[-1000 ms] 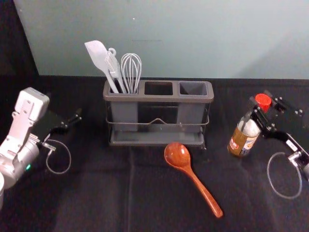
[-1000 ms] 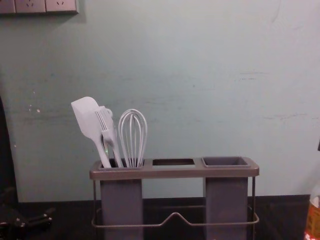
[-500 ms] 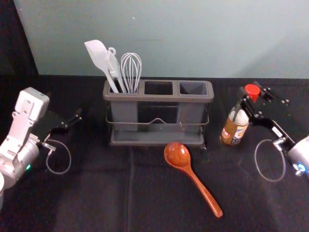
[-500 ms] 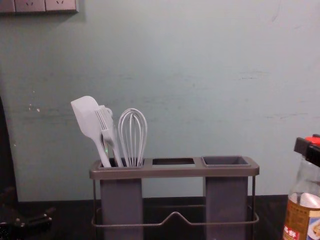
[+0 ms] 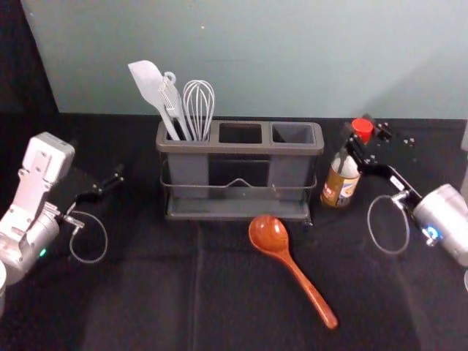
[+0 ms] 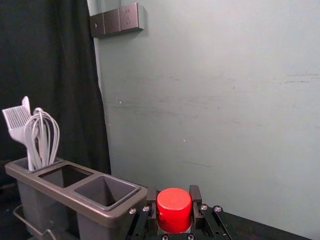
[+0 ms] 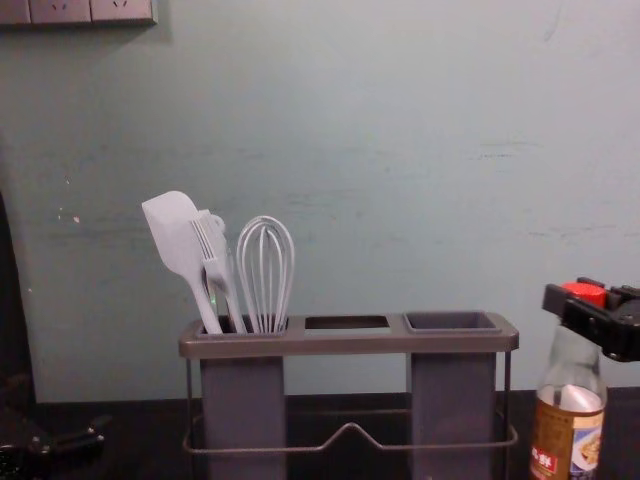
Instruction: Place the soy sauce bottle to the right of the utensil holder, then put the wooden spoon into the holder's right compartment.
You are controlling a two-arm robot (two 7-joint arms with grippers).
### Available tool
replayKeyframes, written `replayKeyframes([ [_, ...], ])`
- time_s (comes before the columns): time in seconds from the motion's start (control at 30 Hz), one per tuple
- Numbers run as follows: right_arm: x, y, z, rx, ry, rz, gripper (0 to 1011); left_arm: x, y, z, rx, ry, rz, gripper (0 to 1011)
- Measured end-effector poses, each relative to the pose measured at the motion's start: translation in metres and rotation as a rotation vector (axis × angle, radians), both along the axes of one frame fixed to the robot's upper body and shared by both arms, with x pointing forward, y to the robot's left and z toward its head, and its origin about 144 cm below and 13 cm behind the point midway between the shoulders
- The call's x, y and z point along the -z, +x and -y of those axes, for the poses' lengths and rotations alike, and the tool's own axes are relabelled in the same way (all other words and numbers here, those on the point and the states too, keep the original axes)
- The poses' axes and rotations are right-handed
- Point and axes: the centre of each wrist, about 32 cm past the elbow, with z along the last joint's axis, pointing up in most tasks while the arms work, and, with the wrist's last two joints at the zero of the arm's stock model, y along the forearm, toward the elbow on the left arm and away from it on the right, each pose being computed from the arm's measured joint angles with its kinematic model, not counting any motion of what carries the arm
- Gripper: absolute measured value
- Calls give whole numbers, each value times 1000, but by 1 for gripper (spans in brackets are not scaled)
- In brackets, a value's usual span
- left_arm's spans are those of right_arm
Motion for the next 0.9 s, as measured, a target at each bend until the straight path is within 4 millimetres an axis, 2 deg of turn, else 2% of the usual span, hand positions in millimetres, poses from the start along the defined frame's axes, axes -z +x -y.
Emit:
replayKeyframes([
  [0.33,6,16,-9,2,7,-15,392,0,0,0,0,0,0,1005],
  [0.9,10,19,-14,-1,11,-24,392,0,0,0,0,0,0,1005],
])
